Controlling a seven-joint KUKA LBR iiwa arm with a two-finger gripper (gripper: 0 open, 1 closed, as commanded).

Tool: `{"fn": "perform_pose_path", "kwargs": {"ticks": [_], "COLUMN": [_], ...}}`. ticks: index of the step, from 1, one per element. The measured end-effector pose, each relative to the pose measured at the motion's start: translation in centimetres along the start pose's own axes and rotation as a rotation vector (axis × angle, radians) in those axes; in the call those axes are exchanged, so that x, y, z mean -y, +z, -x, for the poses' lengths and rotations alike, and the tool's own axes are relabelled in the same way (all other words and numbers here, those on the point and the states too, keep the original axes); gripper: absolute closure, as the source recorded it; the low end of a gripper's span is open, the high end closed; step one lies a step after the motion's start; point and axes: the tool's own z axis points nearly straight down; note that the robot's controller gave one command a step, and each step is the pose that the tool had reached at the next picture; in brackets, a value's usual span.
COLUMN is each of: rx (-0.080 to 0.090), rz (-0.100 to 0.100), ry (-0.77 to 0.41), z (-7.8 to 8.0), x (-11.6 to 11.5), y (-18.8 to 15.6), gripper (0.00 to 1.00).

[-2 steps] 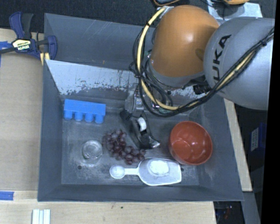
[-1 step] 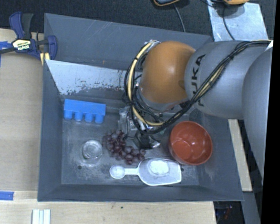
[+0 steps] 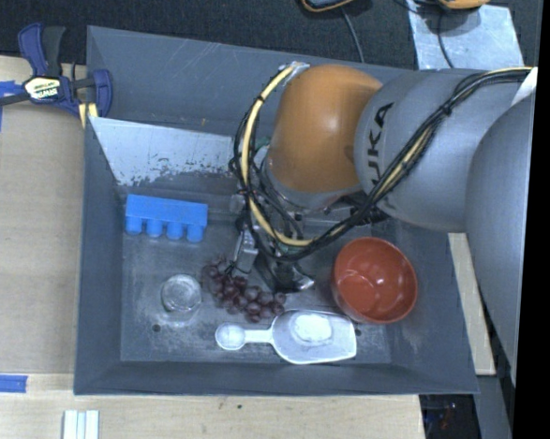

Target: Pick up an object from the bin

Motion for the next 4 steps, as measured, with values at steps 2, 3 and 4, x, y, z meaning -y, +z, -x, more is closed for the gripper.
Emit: {"fn": "perform_pose_path", "kwargs": {"ticks": [2, 3, 4], "rx": [0.005, 0.004, 0.011], "rz": [0.000, 0.000, 0.001], "ry": [0.024, -0.211, -0.254], "z": [-0.2, -0.2, 0.7], "x": [-0.5, -0.7, -2.4], "y": [-1.3, 3.9, 4.5], "gripper": [1.00, 1.00, 1.00]}}
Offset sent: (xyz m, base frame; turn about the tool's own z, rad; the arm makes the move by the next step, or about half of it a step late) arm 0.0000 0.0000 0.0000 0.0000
